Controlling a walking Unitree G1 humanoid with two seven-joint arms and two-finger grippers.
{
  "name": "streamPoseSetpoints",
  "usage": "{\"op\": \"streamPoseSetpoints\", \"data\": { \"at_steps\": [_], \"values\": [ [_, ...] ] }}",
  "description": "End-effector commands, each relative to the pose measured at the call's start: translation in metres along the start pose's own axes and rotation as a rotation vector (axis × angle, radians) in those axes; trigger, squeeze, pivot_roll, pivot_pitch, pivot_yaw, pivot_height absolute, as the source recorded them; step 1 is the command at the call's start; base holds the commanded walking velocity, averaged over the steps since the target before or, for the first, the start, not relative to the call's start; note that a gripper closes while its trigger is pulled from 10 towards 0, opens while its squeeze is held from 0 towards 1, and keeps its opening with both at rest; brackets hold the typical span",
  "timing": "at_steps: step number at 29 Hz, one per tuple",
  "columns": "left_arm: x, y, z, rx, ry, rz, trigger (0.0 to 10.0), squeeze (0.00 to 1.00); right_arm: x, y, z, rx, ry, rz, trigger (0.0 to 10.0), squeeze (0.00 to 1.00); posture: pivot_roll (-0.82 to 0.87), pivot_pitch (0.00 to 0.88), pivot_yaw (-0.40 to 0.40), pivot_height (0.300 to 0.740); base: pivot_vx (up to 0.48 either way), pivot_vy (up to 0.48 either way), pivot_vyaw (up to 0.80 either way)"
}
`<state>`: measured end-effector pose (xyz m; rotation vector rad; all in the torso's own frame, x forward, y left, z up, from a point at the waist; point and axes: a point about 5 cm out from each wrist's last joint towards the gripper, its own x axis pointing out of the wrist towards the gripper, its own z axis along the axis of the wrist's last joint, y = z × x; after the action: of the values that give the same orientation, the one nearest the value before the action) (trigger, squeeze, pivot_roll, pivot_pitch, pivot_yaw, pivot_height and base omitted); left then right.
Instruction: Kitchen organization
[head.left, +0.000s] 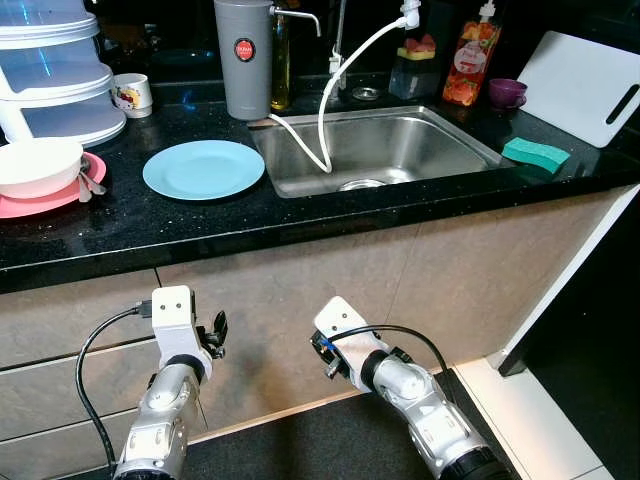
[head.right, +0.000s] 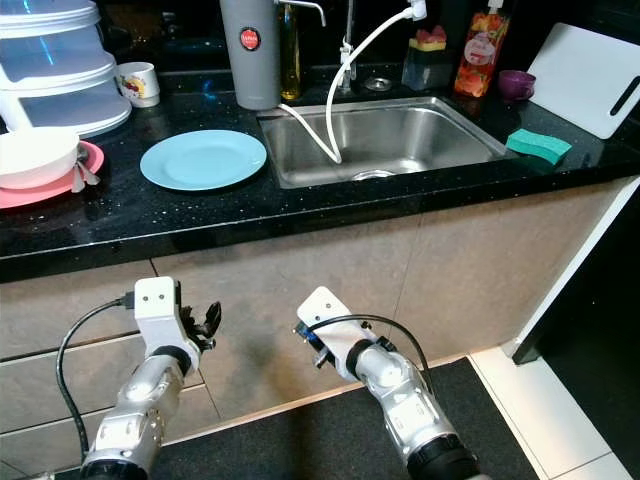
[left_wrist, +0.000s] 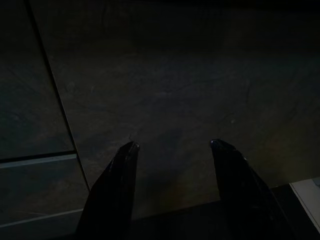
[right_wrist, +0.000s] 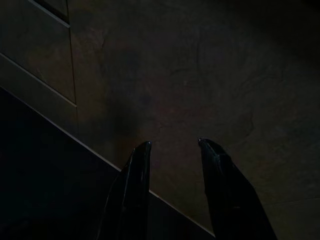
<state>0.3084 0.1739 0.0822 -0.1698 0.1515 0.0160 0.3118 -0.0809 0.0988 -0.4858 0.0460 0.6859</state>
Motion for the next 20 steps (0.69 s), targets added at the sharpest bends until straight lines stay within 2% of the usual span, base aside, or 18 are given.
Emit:
{"op": "streamPoseSetpoints", "data": {
  "at_steps": [1, 20],
  "values": [
    [-0.0004, 0.0008, -0.0040, -0.009, 0.017, 0.005, 10.0, 0.00, -0.0002, 0.0001, -0.0033, 0.011, 0.010, 0.003, 10.0, 0.00, -0.10, 0.071, 0.002, 0.740, 0.000, 0.000, 0.00],
    [-0.0004, 0.0005, -0.0037, -0.009, 0.016, 0.005, 10.0, 0.00, -0.0002, -0.0005, -0.0035, 0.011, 0.011, 0.003, 10.0, 0.00, -0.10, 0.071, 0.001, 0.740, 0.000, 0.000, 0.00]
  ]
}}
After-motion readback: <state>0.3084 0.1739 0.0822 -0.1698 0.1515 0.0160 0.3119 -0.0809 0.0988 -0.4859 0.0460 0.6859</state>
